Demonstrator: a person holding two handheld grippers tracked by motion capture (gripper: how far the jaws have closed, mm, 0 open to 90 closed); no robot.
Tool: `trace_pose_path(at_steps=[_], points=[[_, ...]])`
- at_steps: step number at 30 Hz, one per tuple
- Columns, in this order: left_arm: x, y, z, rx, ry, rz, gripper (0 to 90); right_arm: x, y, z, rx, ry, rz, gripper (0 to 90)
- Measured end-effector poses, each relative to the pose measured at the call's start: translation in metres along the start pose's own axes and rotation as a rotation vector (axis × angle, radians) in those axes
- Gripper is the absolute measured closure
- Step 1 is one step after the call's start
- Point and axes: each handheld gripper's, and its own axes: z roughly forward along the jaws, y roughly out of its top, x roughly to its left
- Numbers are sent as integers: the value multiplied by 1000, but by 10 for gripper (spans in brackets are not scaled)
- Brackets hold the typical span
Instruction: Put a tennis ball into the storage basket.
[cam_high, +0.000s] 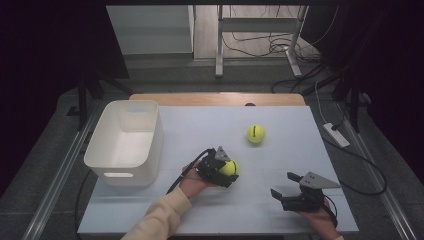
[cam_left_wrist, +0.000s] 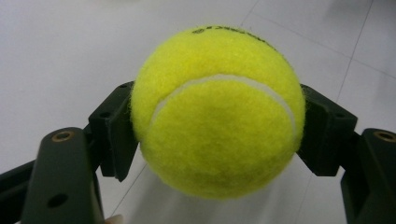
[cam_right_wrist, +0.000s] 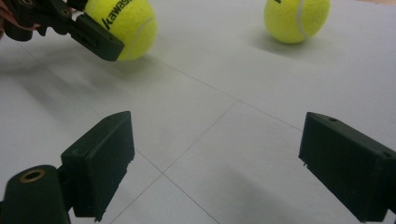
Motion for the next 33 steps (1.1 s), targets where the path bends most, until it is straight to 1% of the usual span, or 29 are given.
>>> trace_pose_path(at_steps=[3,10,12,20,26,33], points=[[0,0,-5,-17,7,9,263,0,0,0,0,0,-2,104],[2,0,-14,-49,19,10,263,0,0,0,1,-2,-4,104],[2,0,-18,-55,23,17,263,0,0,0,1,-1,-5,104],[3,1,-30,-95,33,16,263,0,0,0,0,-2,-6,104],[5,2,-38,-113,40,16,263,0,0,-1,-6,-4,-5,104],[6,3,-51,-144,47,14,263,0,0,-1,-6,-4,-7,104]])
